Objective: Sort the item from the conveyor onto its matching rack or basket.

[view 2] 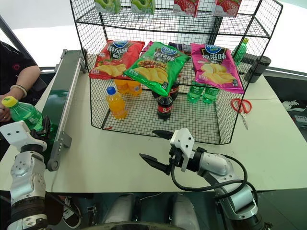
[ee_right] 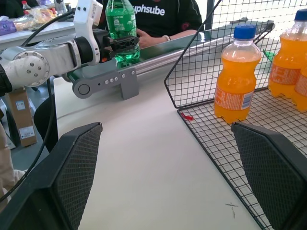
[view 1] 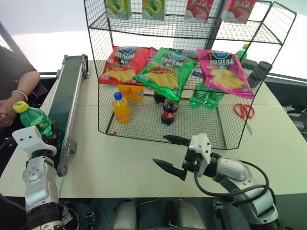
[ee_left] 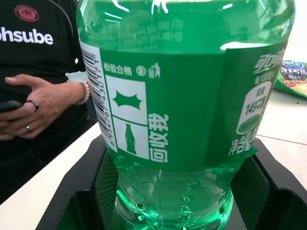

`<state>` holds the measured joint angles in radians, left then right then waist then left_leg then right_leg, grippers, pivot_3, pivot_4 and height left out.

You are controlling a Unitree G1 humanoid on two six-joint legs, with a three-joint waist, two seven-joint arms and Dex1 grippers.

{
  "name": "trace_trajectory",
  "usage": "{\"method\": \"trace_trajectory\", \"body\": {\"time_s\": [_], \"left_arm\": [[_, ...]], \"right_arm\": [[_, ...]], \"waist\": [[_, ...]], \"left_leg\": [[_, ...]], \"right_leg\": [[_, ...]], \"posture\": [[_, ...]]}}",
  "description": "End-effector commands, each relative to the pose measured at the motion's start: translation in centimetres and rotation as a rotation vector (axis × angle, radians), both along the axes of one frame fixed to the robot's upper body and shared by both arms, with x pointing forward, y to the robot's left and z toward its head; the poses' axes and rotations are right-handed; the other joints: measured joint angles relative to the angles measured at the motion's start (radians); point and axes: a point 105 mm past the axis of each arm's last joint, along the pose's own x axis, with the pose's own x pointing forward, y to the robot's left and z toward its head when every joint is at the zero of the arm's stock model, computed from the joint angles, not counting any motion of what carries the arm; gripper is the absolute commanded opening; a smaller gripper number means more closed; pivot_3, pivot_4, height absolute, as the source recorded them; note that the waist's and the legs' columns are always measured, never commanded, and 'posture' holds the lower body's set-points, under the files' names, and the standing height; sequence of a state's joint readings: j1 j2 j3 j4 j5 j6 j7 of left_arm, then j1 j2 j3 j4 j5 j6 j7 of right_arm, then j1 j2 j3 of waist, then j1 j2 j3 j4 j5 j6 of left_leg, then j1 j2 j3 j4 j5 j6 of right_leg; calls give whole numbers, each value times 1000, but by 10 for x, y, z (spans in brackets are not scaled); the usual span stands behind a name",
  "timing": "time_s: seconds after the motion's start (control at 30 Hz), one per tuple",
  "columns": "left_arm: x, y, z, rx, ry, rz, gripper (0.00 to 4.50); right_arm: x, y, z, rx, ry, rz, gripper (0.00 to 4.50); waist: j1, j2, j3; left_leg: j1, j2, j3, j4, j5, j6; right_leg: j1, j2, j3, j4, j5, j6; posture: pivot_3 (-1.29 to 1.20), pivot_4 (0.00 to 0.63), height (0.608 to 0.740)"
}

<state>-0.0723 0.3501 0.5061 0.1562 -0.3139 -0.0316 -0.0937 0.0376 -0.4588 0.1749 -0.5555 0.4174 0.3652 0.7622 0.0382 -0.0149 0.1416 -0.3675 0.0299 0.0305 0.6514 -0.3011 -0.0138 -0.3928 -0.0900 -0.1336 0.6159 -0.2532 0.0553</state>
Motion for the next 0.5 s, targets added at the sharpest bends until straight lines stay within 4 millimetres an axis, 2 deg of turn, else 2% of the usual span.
{"method": "trace_trajectory", "body": {"time_s": [0.03, 0.13, 0.27, 0.33, 0.37, 0.43, 0.5], "left_arm": [[-5, 4, 16, 51, -47, 10, 2670], [-7, 1, 26, 61, -79, -6, 2670], [-6, -16, 64, 129, -167, -148, 2670], [-3, -43, 84, 193, -177, -335, 2670], [-4, -57, 87, 205, -165, -427, 2670], [-6, -90, 82, 233, -106, -632, 2670], [-9, -116, 74, 235, -56, -776, 2670]], "right_arm": [[-1, 2, 9, 31, -21, 16, 4500], [0, 1, 10, 32, -26, 6, 4500], [5, -6, 14, 26, -50, -37, 4500], [10, -13, 17, 20, -56, -46, 4500], [11, -15, 19, 21, -55, -47, 4500], [12, -18, 23, 29, -41, -33, 4500], [12, -19, 26, 31, -38, -17, 4500]], "waist": [[0, 0, 0], [-1, 0, 0], [0, -3, 0], [0, -5, 0], [0, -5, 0], [1, -4, 1], [0, 2, 1]], "left_leg": [[0, 0, 0, 0, 0, 0], [0, 0, 0, 0, 0, 0], [-2, 0, -1, 0, 0, 0], [-5, 0, -2, 1, 0, 0], [-5, 0, -2, 1, 0, 0], [-5, 0, -2, 1, 0, 0], [-4, -2, -2, 1, 0, 0]], "right_leg": [[0, 0, 0, 0, 0, 0], [0, 0, 0, 0, 0, 0], [-1, 0, -1, 0, 0, 0], [-3, 0, -2, 0, 0, 0], [-3, 0, -2, 0, 0, 0], [-2, -1, -3, -1, 0, 0], [-2, -3, -2, -2, 0, 0]], "posture": [[0, 150, 734], [0, 150, 734], [0, 150, 734], [0, 150, 734], [0, 150, 734], [0, 150, 734], [0, 150, 734]]}}
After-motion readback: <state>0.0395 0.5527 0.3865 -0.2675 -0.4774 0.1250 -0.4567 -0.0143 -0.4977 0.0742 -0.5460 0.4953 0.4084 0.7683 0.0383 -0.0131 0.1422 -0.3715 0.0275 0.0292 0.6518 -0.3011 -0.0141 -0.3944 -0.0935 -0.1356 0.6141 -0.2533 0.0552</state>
